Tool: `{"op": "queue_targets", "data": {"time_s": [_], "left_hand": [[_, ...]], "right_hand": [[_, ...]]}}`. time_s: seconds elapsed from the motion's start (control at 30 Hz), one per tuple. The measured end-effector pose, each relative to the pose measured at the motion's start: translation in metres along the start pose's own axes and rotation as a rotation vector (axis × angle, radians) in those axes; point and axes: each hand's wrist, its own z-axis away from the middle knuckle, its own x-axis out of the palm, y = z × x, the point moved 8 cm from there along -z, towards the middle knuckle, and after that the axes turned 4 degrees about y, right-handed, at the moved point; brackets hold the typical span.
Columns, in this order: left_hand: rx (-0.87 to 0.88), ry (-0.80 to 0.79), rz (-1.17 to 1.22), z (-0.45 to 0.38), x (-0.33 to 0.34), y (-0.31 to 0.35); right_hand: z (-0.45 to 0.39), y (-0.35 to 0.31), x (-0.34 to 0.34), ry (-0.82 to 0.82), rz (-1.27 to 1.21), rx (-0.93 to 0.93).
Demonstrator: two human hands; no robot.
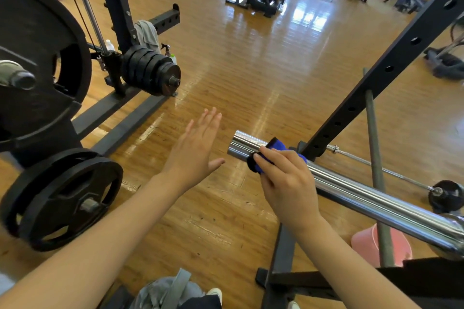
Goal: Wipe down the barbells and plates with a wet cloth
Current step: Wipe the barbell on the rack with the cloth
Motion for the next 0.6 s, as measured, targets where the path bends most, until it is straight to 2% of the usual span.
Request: {"op": "queue_targets", "data": {"time_s": [0.1,0.2,0.3,0.4,0.5,0.6], "left_hand": [[0.018,0.015,0.000,0.000,-0.001,0.004],[0.032,0.029,0.019,-0.002,0.001,0.009],[0.079,0.049,-0.038,-0.003,-0.001,0.013],[0.176,0.121,-0.177,-0.002,-0.004,0.022],[0.280,0.174,-0.189,-0.005,0.000,0.042],[0.311,0.209,-0.148,-0.016,0.002,0.059]], "right_hand": [[-0.020,-0.018,0.002,0.037,-0.047,0.023],[-0.029,-0.034,0.029,-0.056,-0.037,-0.035],[-0.012,-0.013,0.029,-0.098,-0.034,0.010],[-0.002,0.006,0.005,-0.083,-0.049,0.150],[-0.008,0.032,-0.021,-0.024,-0.214,0.400],[-0.014,0.046,-0.038,0.019,-0.222,0.464]]}}
